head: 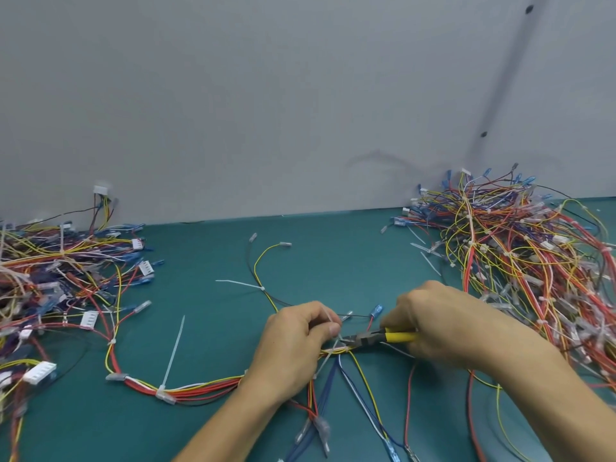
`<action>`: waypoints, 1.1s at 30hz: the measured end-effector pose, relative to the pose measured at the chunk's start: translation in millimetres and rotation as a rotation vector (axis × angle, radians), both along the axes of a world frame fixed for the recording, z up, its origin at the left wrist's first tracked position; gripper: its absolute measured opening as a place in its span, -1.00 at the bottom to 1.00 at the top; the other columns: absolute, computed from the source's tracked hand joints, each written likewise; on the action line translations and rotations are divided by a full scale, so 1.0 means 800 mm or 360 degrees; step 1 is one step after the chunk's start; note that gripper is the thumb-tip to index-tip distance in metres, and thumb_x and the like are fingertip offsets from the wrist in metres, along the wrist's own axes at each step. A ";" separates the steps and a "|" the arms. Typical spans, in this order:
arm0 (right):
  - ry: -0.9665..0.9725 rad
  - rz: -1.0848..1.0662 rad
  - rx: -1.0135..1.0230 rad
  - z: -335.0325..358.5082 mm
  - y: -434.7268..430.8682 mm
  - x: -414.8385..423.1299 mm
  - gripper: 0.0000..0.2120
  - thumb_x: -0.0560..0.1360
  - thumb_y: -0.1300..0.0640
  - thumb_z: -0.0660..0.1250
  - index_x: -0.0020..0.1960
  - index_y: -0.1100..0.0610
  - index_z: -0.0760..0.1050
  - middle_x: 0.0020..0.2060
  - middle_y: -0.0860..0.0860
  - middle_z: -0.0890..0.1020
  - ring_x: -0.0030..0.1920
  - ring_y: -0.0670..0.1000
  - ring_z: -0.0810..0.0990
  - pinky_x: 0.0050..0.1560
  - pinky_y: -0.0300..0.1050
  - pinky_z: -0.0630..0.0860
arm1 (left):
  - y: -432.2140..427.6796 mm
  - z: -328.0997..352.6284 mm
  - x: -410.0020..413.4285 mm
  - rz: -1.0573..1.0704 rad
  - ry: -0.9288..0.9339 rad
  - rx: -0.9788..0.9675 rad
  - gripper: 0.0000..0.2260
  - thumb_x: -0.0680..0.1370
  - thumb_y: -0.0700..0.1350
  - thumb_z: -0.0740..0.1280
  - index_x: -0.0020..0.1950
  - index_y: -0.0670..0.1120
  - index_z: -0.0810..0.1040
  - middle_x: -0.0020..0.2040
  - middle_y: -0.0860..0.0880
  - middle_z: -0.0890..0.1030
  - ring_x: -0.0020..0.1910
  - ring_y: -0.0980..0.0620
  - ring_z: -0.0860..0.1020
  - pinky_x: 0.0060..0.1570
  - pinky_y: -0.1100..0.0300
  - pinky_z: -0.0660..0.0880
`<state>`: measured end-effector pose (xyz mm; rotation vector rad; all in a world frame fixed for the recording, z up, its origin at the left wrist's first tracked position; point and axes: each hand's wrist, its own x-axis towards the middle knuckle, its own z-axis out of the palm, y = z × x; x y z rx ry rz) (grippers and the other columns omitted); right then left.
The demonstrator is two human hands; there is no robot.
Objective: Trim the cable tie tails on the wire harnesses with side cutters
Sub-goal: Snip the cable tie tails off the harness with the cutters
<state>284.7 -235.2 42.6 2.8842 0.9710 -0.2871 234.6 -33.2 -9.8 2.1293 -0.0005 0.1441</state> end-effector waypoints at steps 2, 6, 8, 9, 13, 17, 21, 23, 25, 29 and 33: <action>-0.0007 0.0019 0.0008 0.001 0.001 -0.001 -0.98 0.40 0.03 0.23 -0.20 -0.05 0.42 -0.25 0.03 0.53 -0.17 0.11 0.52 -0.27 -0.01 0.49 | -0.001 -0.001 0.001 0.0015 0.0004 -0.0010 -0.83 0.50 -0.18 0.38 -0.28 0.00 0.59 -0.29 0.21 0.62 -0.41 0.24 0.44 -0.34 0.36 0.39; 0.0031 0.0012 0.0004 0.002 -0.001 -0.002 -0.89 0.37 0.07 0.24 -0.32 -0.08 0.38 -0.26 0.04 0.52 -0.19 0.10 0.51 -0.30 0.00 0.45 | -0.003 -0.002 0.000 0.0022 -0.0009 0.0014 -0.81 0.50 -0.19 0.38 -0.30 0.00 0.59 -0.23 0.19 0.64 -0.32 0.20 0.51 -0.27 0.38 0.39; 0.0019 0.0007 0.0008 0.000 -0.002 -0.002 -0.90 0.39 0.05 0.25 -0.29 -0.05 0.38 -0.26 0.04 0.52 -0.19 0.10 0.51 -0.31 -0.01 0.45 | -0.003 -0.003 0.000 0.0033 -0.0011 0.0035 -0.80 0.50 -0.19 0.39 -0.31 0.04 0.58 -0.23 0.10 0.66 -0.26 0.13 0.54 -0.20 0.32 0.42; 0.0011 0.0005 0.0011 -0.001 -0.002 -0.002 -0.87 0.40 0.03 0.25 -0.30 -0.04 0.37 -0.26 0.05 0.52 -0.19 0.10 0.51 -0.31 -0.01 0.45 | -0.003 -0.004 0.000 0.0037 -0.0013 0.0043 -0.79 0.50 -0.19 0.39 -0.31 0.04 0.57 -0.22 0.08 0.66 -0.24 0.11 0.55 -0.18 0.31 0.42; -0.0044 0.0016 0.0026 -0.003 0.000 -0.003 -0.87 0.42 -0.04 0.27 -0.25 -0.02 0.40 -0.30 0.03 0.50 -0.20 0.12 0.50 -0.34 -0.06 0.44 | -0.004 -0.005 0.002 0.0041 -0.0021 0.0048 -0.81 0.50 -0.18 0.39 -0.30 0.01 0.59 -0.23 0.21 0.64 -0.23 0.18 0.55 -0.22 0.40 0.40; -0.0039 -0.0045 -0.0025 0.002 0.004 -0.006 -0.89 0.39 -0.08 0.37 -0.18 -0.08 0.48 -0.37 -0.06 0.38 -0.24 0.09 0.46 -0.45 -0.18 0.23 | -0.003 -0.006 0.002 0.0040 -0.0025 0.0052 -0.83 0.50 -0.18 0.39 -0.29 -0.01 0.60 -0.24 0.27 0.62 -0.24 0.21 0.55 -0.23 0.43 0.40; -0.0061 -0.0065 -0.0020 0.000 0.009 -0.010 -0.83 0.39 -0.08 0.38 -0.04 -0.11 0.51 -0.35 -0.10 0.35 -0.24 0.10 0.44 -0.43 -0.19 0.21 | -0.002 -0.006 0.003 0.0055 -0.0030 0.0014 -0.83 0.50 -0.17 0.39 -0.29 -0.02 0.60 -0.24 0.23 0.64 -0.25 0.25 0.54 -0.21 0.44 0.39; -0.0066 -0.0063 -0.0020 -0.003 0.011 -0.011 -0.81 0.40 -0.07 0.37 -0.01 -0.12 0.49 -0.36 -0.10 0.33 -0.22 0.12 0.43 -0.42 -0.19 0.19 | 0.000 -0.004 0.004 0.0043 -0.0007 -0.0018 -0.83 0.51 -0.17 0.38 -0.29 -0.03 0.58 -0.23 0.21 0.64 -0.24 0.25 0.54 -0.18 0.40 0.41; -0.0060 -0.0097 -0.0032 -0.003 0.012 -0.011 -0.83 0.40 -0.09 0.37 -0.04 -0.09 0.49 -0.33 -0.08 0.35 -0.18 0.13 0.47 -0.42 -0.18 0.19 | 0.004 -0.001 0.005 0.0053 0.0011 -0.0090 -0.83 0.51 -0.19 0.38 -0.28 -0.03 0.58 -0.24 0.13 0.64 -0.25 0.19 0.53 -0.16 0.32 0.42; -0.0076 -0.0195 0.0113 0.003 0.008 -0.008 -0.70 0.41 -0.17 0.34 -0.29 -0.01 0.32 -0.22 -0.04 0.49 -0.08 0.10 0.51 -0.23 -0.05 0.46 | 0.021 0.012 0.008 0.0189 0.0009 -0.0694 -0.85 0.52 -0.32 0.33 -0.21 -0.13 0.57 -0.27 -0.04 0.65 -0.35 0.13 0.53 -0.31 0.36 0.45; -0.0145 -0.0208 0.0478 0.001 0.025 -0.015 -0.69 0.47 -0.15 0.31 -0.29 -0.05 0.27 -0.30 -0.11 0.40 -0.16 0.01 0.36 -0.17 -0.04 0.39 | 0.046 0.027 0.013 0.0278 0.0041 -0.0930 -0.86 0.52 -0.33 0.32 -0.06 -0.10 0.57 -0.34 -0.03 0.64 -0.43 0.10 0.51 -0.44 0.30 0.41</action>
